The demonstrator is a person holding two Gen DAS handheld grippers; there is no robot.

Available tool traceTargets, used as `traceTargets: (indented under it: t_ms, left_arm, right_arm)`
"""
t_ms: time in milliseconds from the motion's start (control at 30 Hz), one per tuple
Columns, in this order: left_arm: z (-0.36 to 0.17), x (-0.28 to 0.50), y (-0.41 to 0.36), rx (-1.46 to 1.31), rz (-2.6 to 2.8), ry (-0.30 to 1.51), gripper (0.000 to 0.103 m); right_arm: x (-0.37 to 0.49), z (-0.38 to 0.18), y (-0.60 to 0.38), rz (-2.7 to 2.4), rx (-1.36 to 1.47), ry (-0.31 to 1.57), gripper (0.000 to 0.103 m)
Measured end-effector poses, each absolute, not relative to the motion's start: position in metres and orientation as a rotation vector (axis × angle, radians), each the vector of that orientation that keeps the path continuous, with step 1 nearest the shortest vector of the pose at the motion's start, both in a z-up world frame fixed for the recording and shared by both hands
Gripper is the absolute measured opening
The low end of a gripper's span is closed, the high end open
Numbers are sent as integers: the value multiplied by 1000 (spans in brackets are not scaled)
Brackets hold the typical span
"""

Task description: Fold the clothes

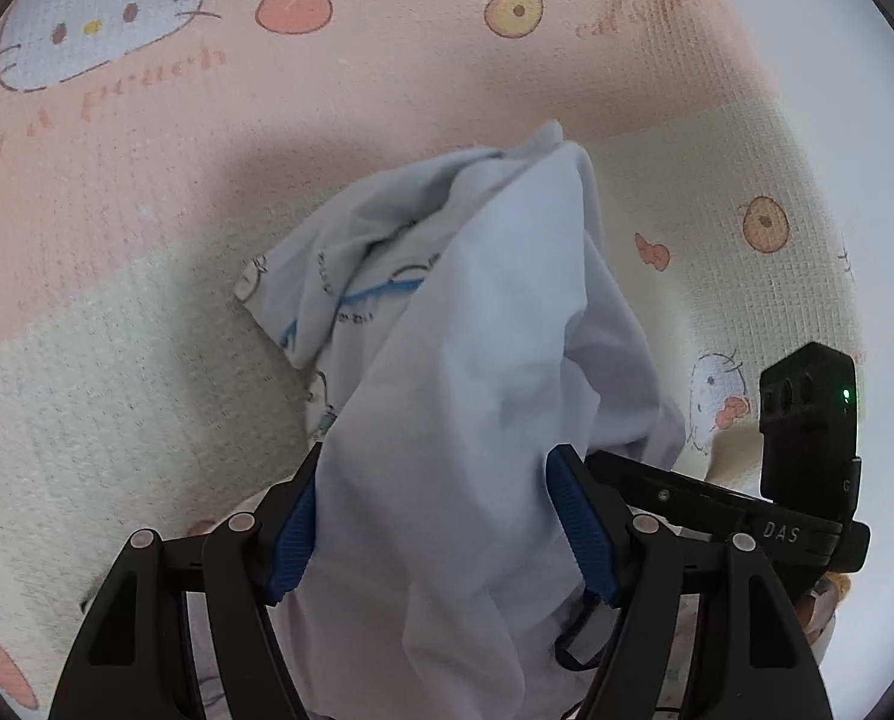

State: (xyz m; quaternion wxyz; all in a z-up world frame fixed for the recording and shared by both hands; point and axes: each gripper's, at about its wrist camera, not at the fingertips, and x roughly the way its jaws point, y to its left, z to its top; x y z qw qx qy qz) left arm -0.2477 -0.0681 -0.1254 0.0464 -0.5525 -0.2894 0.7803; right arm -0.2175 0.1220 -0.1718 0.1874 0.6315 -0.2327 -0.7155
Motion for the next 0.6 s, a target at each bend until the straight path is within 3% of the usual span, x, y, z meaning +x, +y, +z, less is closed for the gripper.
traceTargets:
  t_ms: [100, 200, 233, 267, 300, 400, 600]
  left_arm:
    - [-126, -244, -65, -1672, 2385, -880, 66]
    - [-130, -244, -65, -1692, 2412, -868, 53]
    - [-131, -245, -65, -1702, 2422, -868, 47]
    - [-132, -244, -66, -1701, 2425, -889, 43]
    - [-132, -244, -67, -1698, 2427, -913, 43]
    - [-133, -242, -66, -1670, 2409, -934, 34]
    - [-124, -230, -64, -1606, 2313, -1027, 31]
  right_arm:
    - [-215, -169, 118, -2034, 1789, -627, 69]
    - [-215, -170, 110, -2071, 1800, -567, 65]
    - [-215, -170, 108, -2084, 1804, -543, 58]
    - [-214, -171, 105, -2094, 1804, -522, 42]
    - [-213, -168, 102, -2091, 1788, -512, 34]
    - [-211, -162, 94, -2081, 1739, -484, 23]
    - [-207, -144, 82, -2001, 1648, -540, 21]
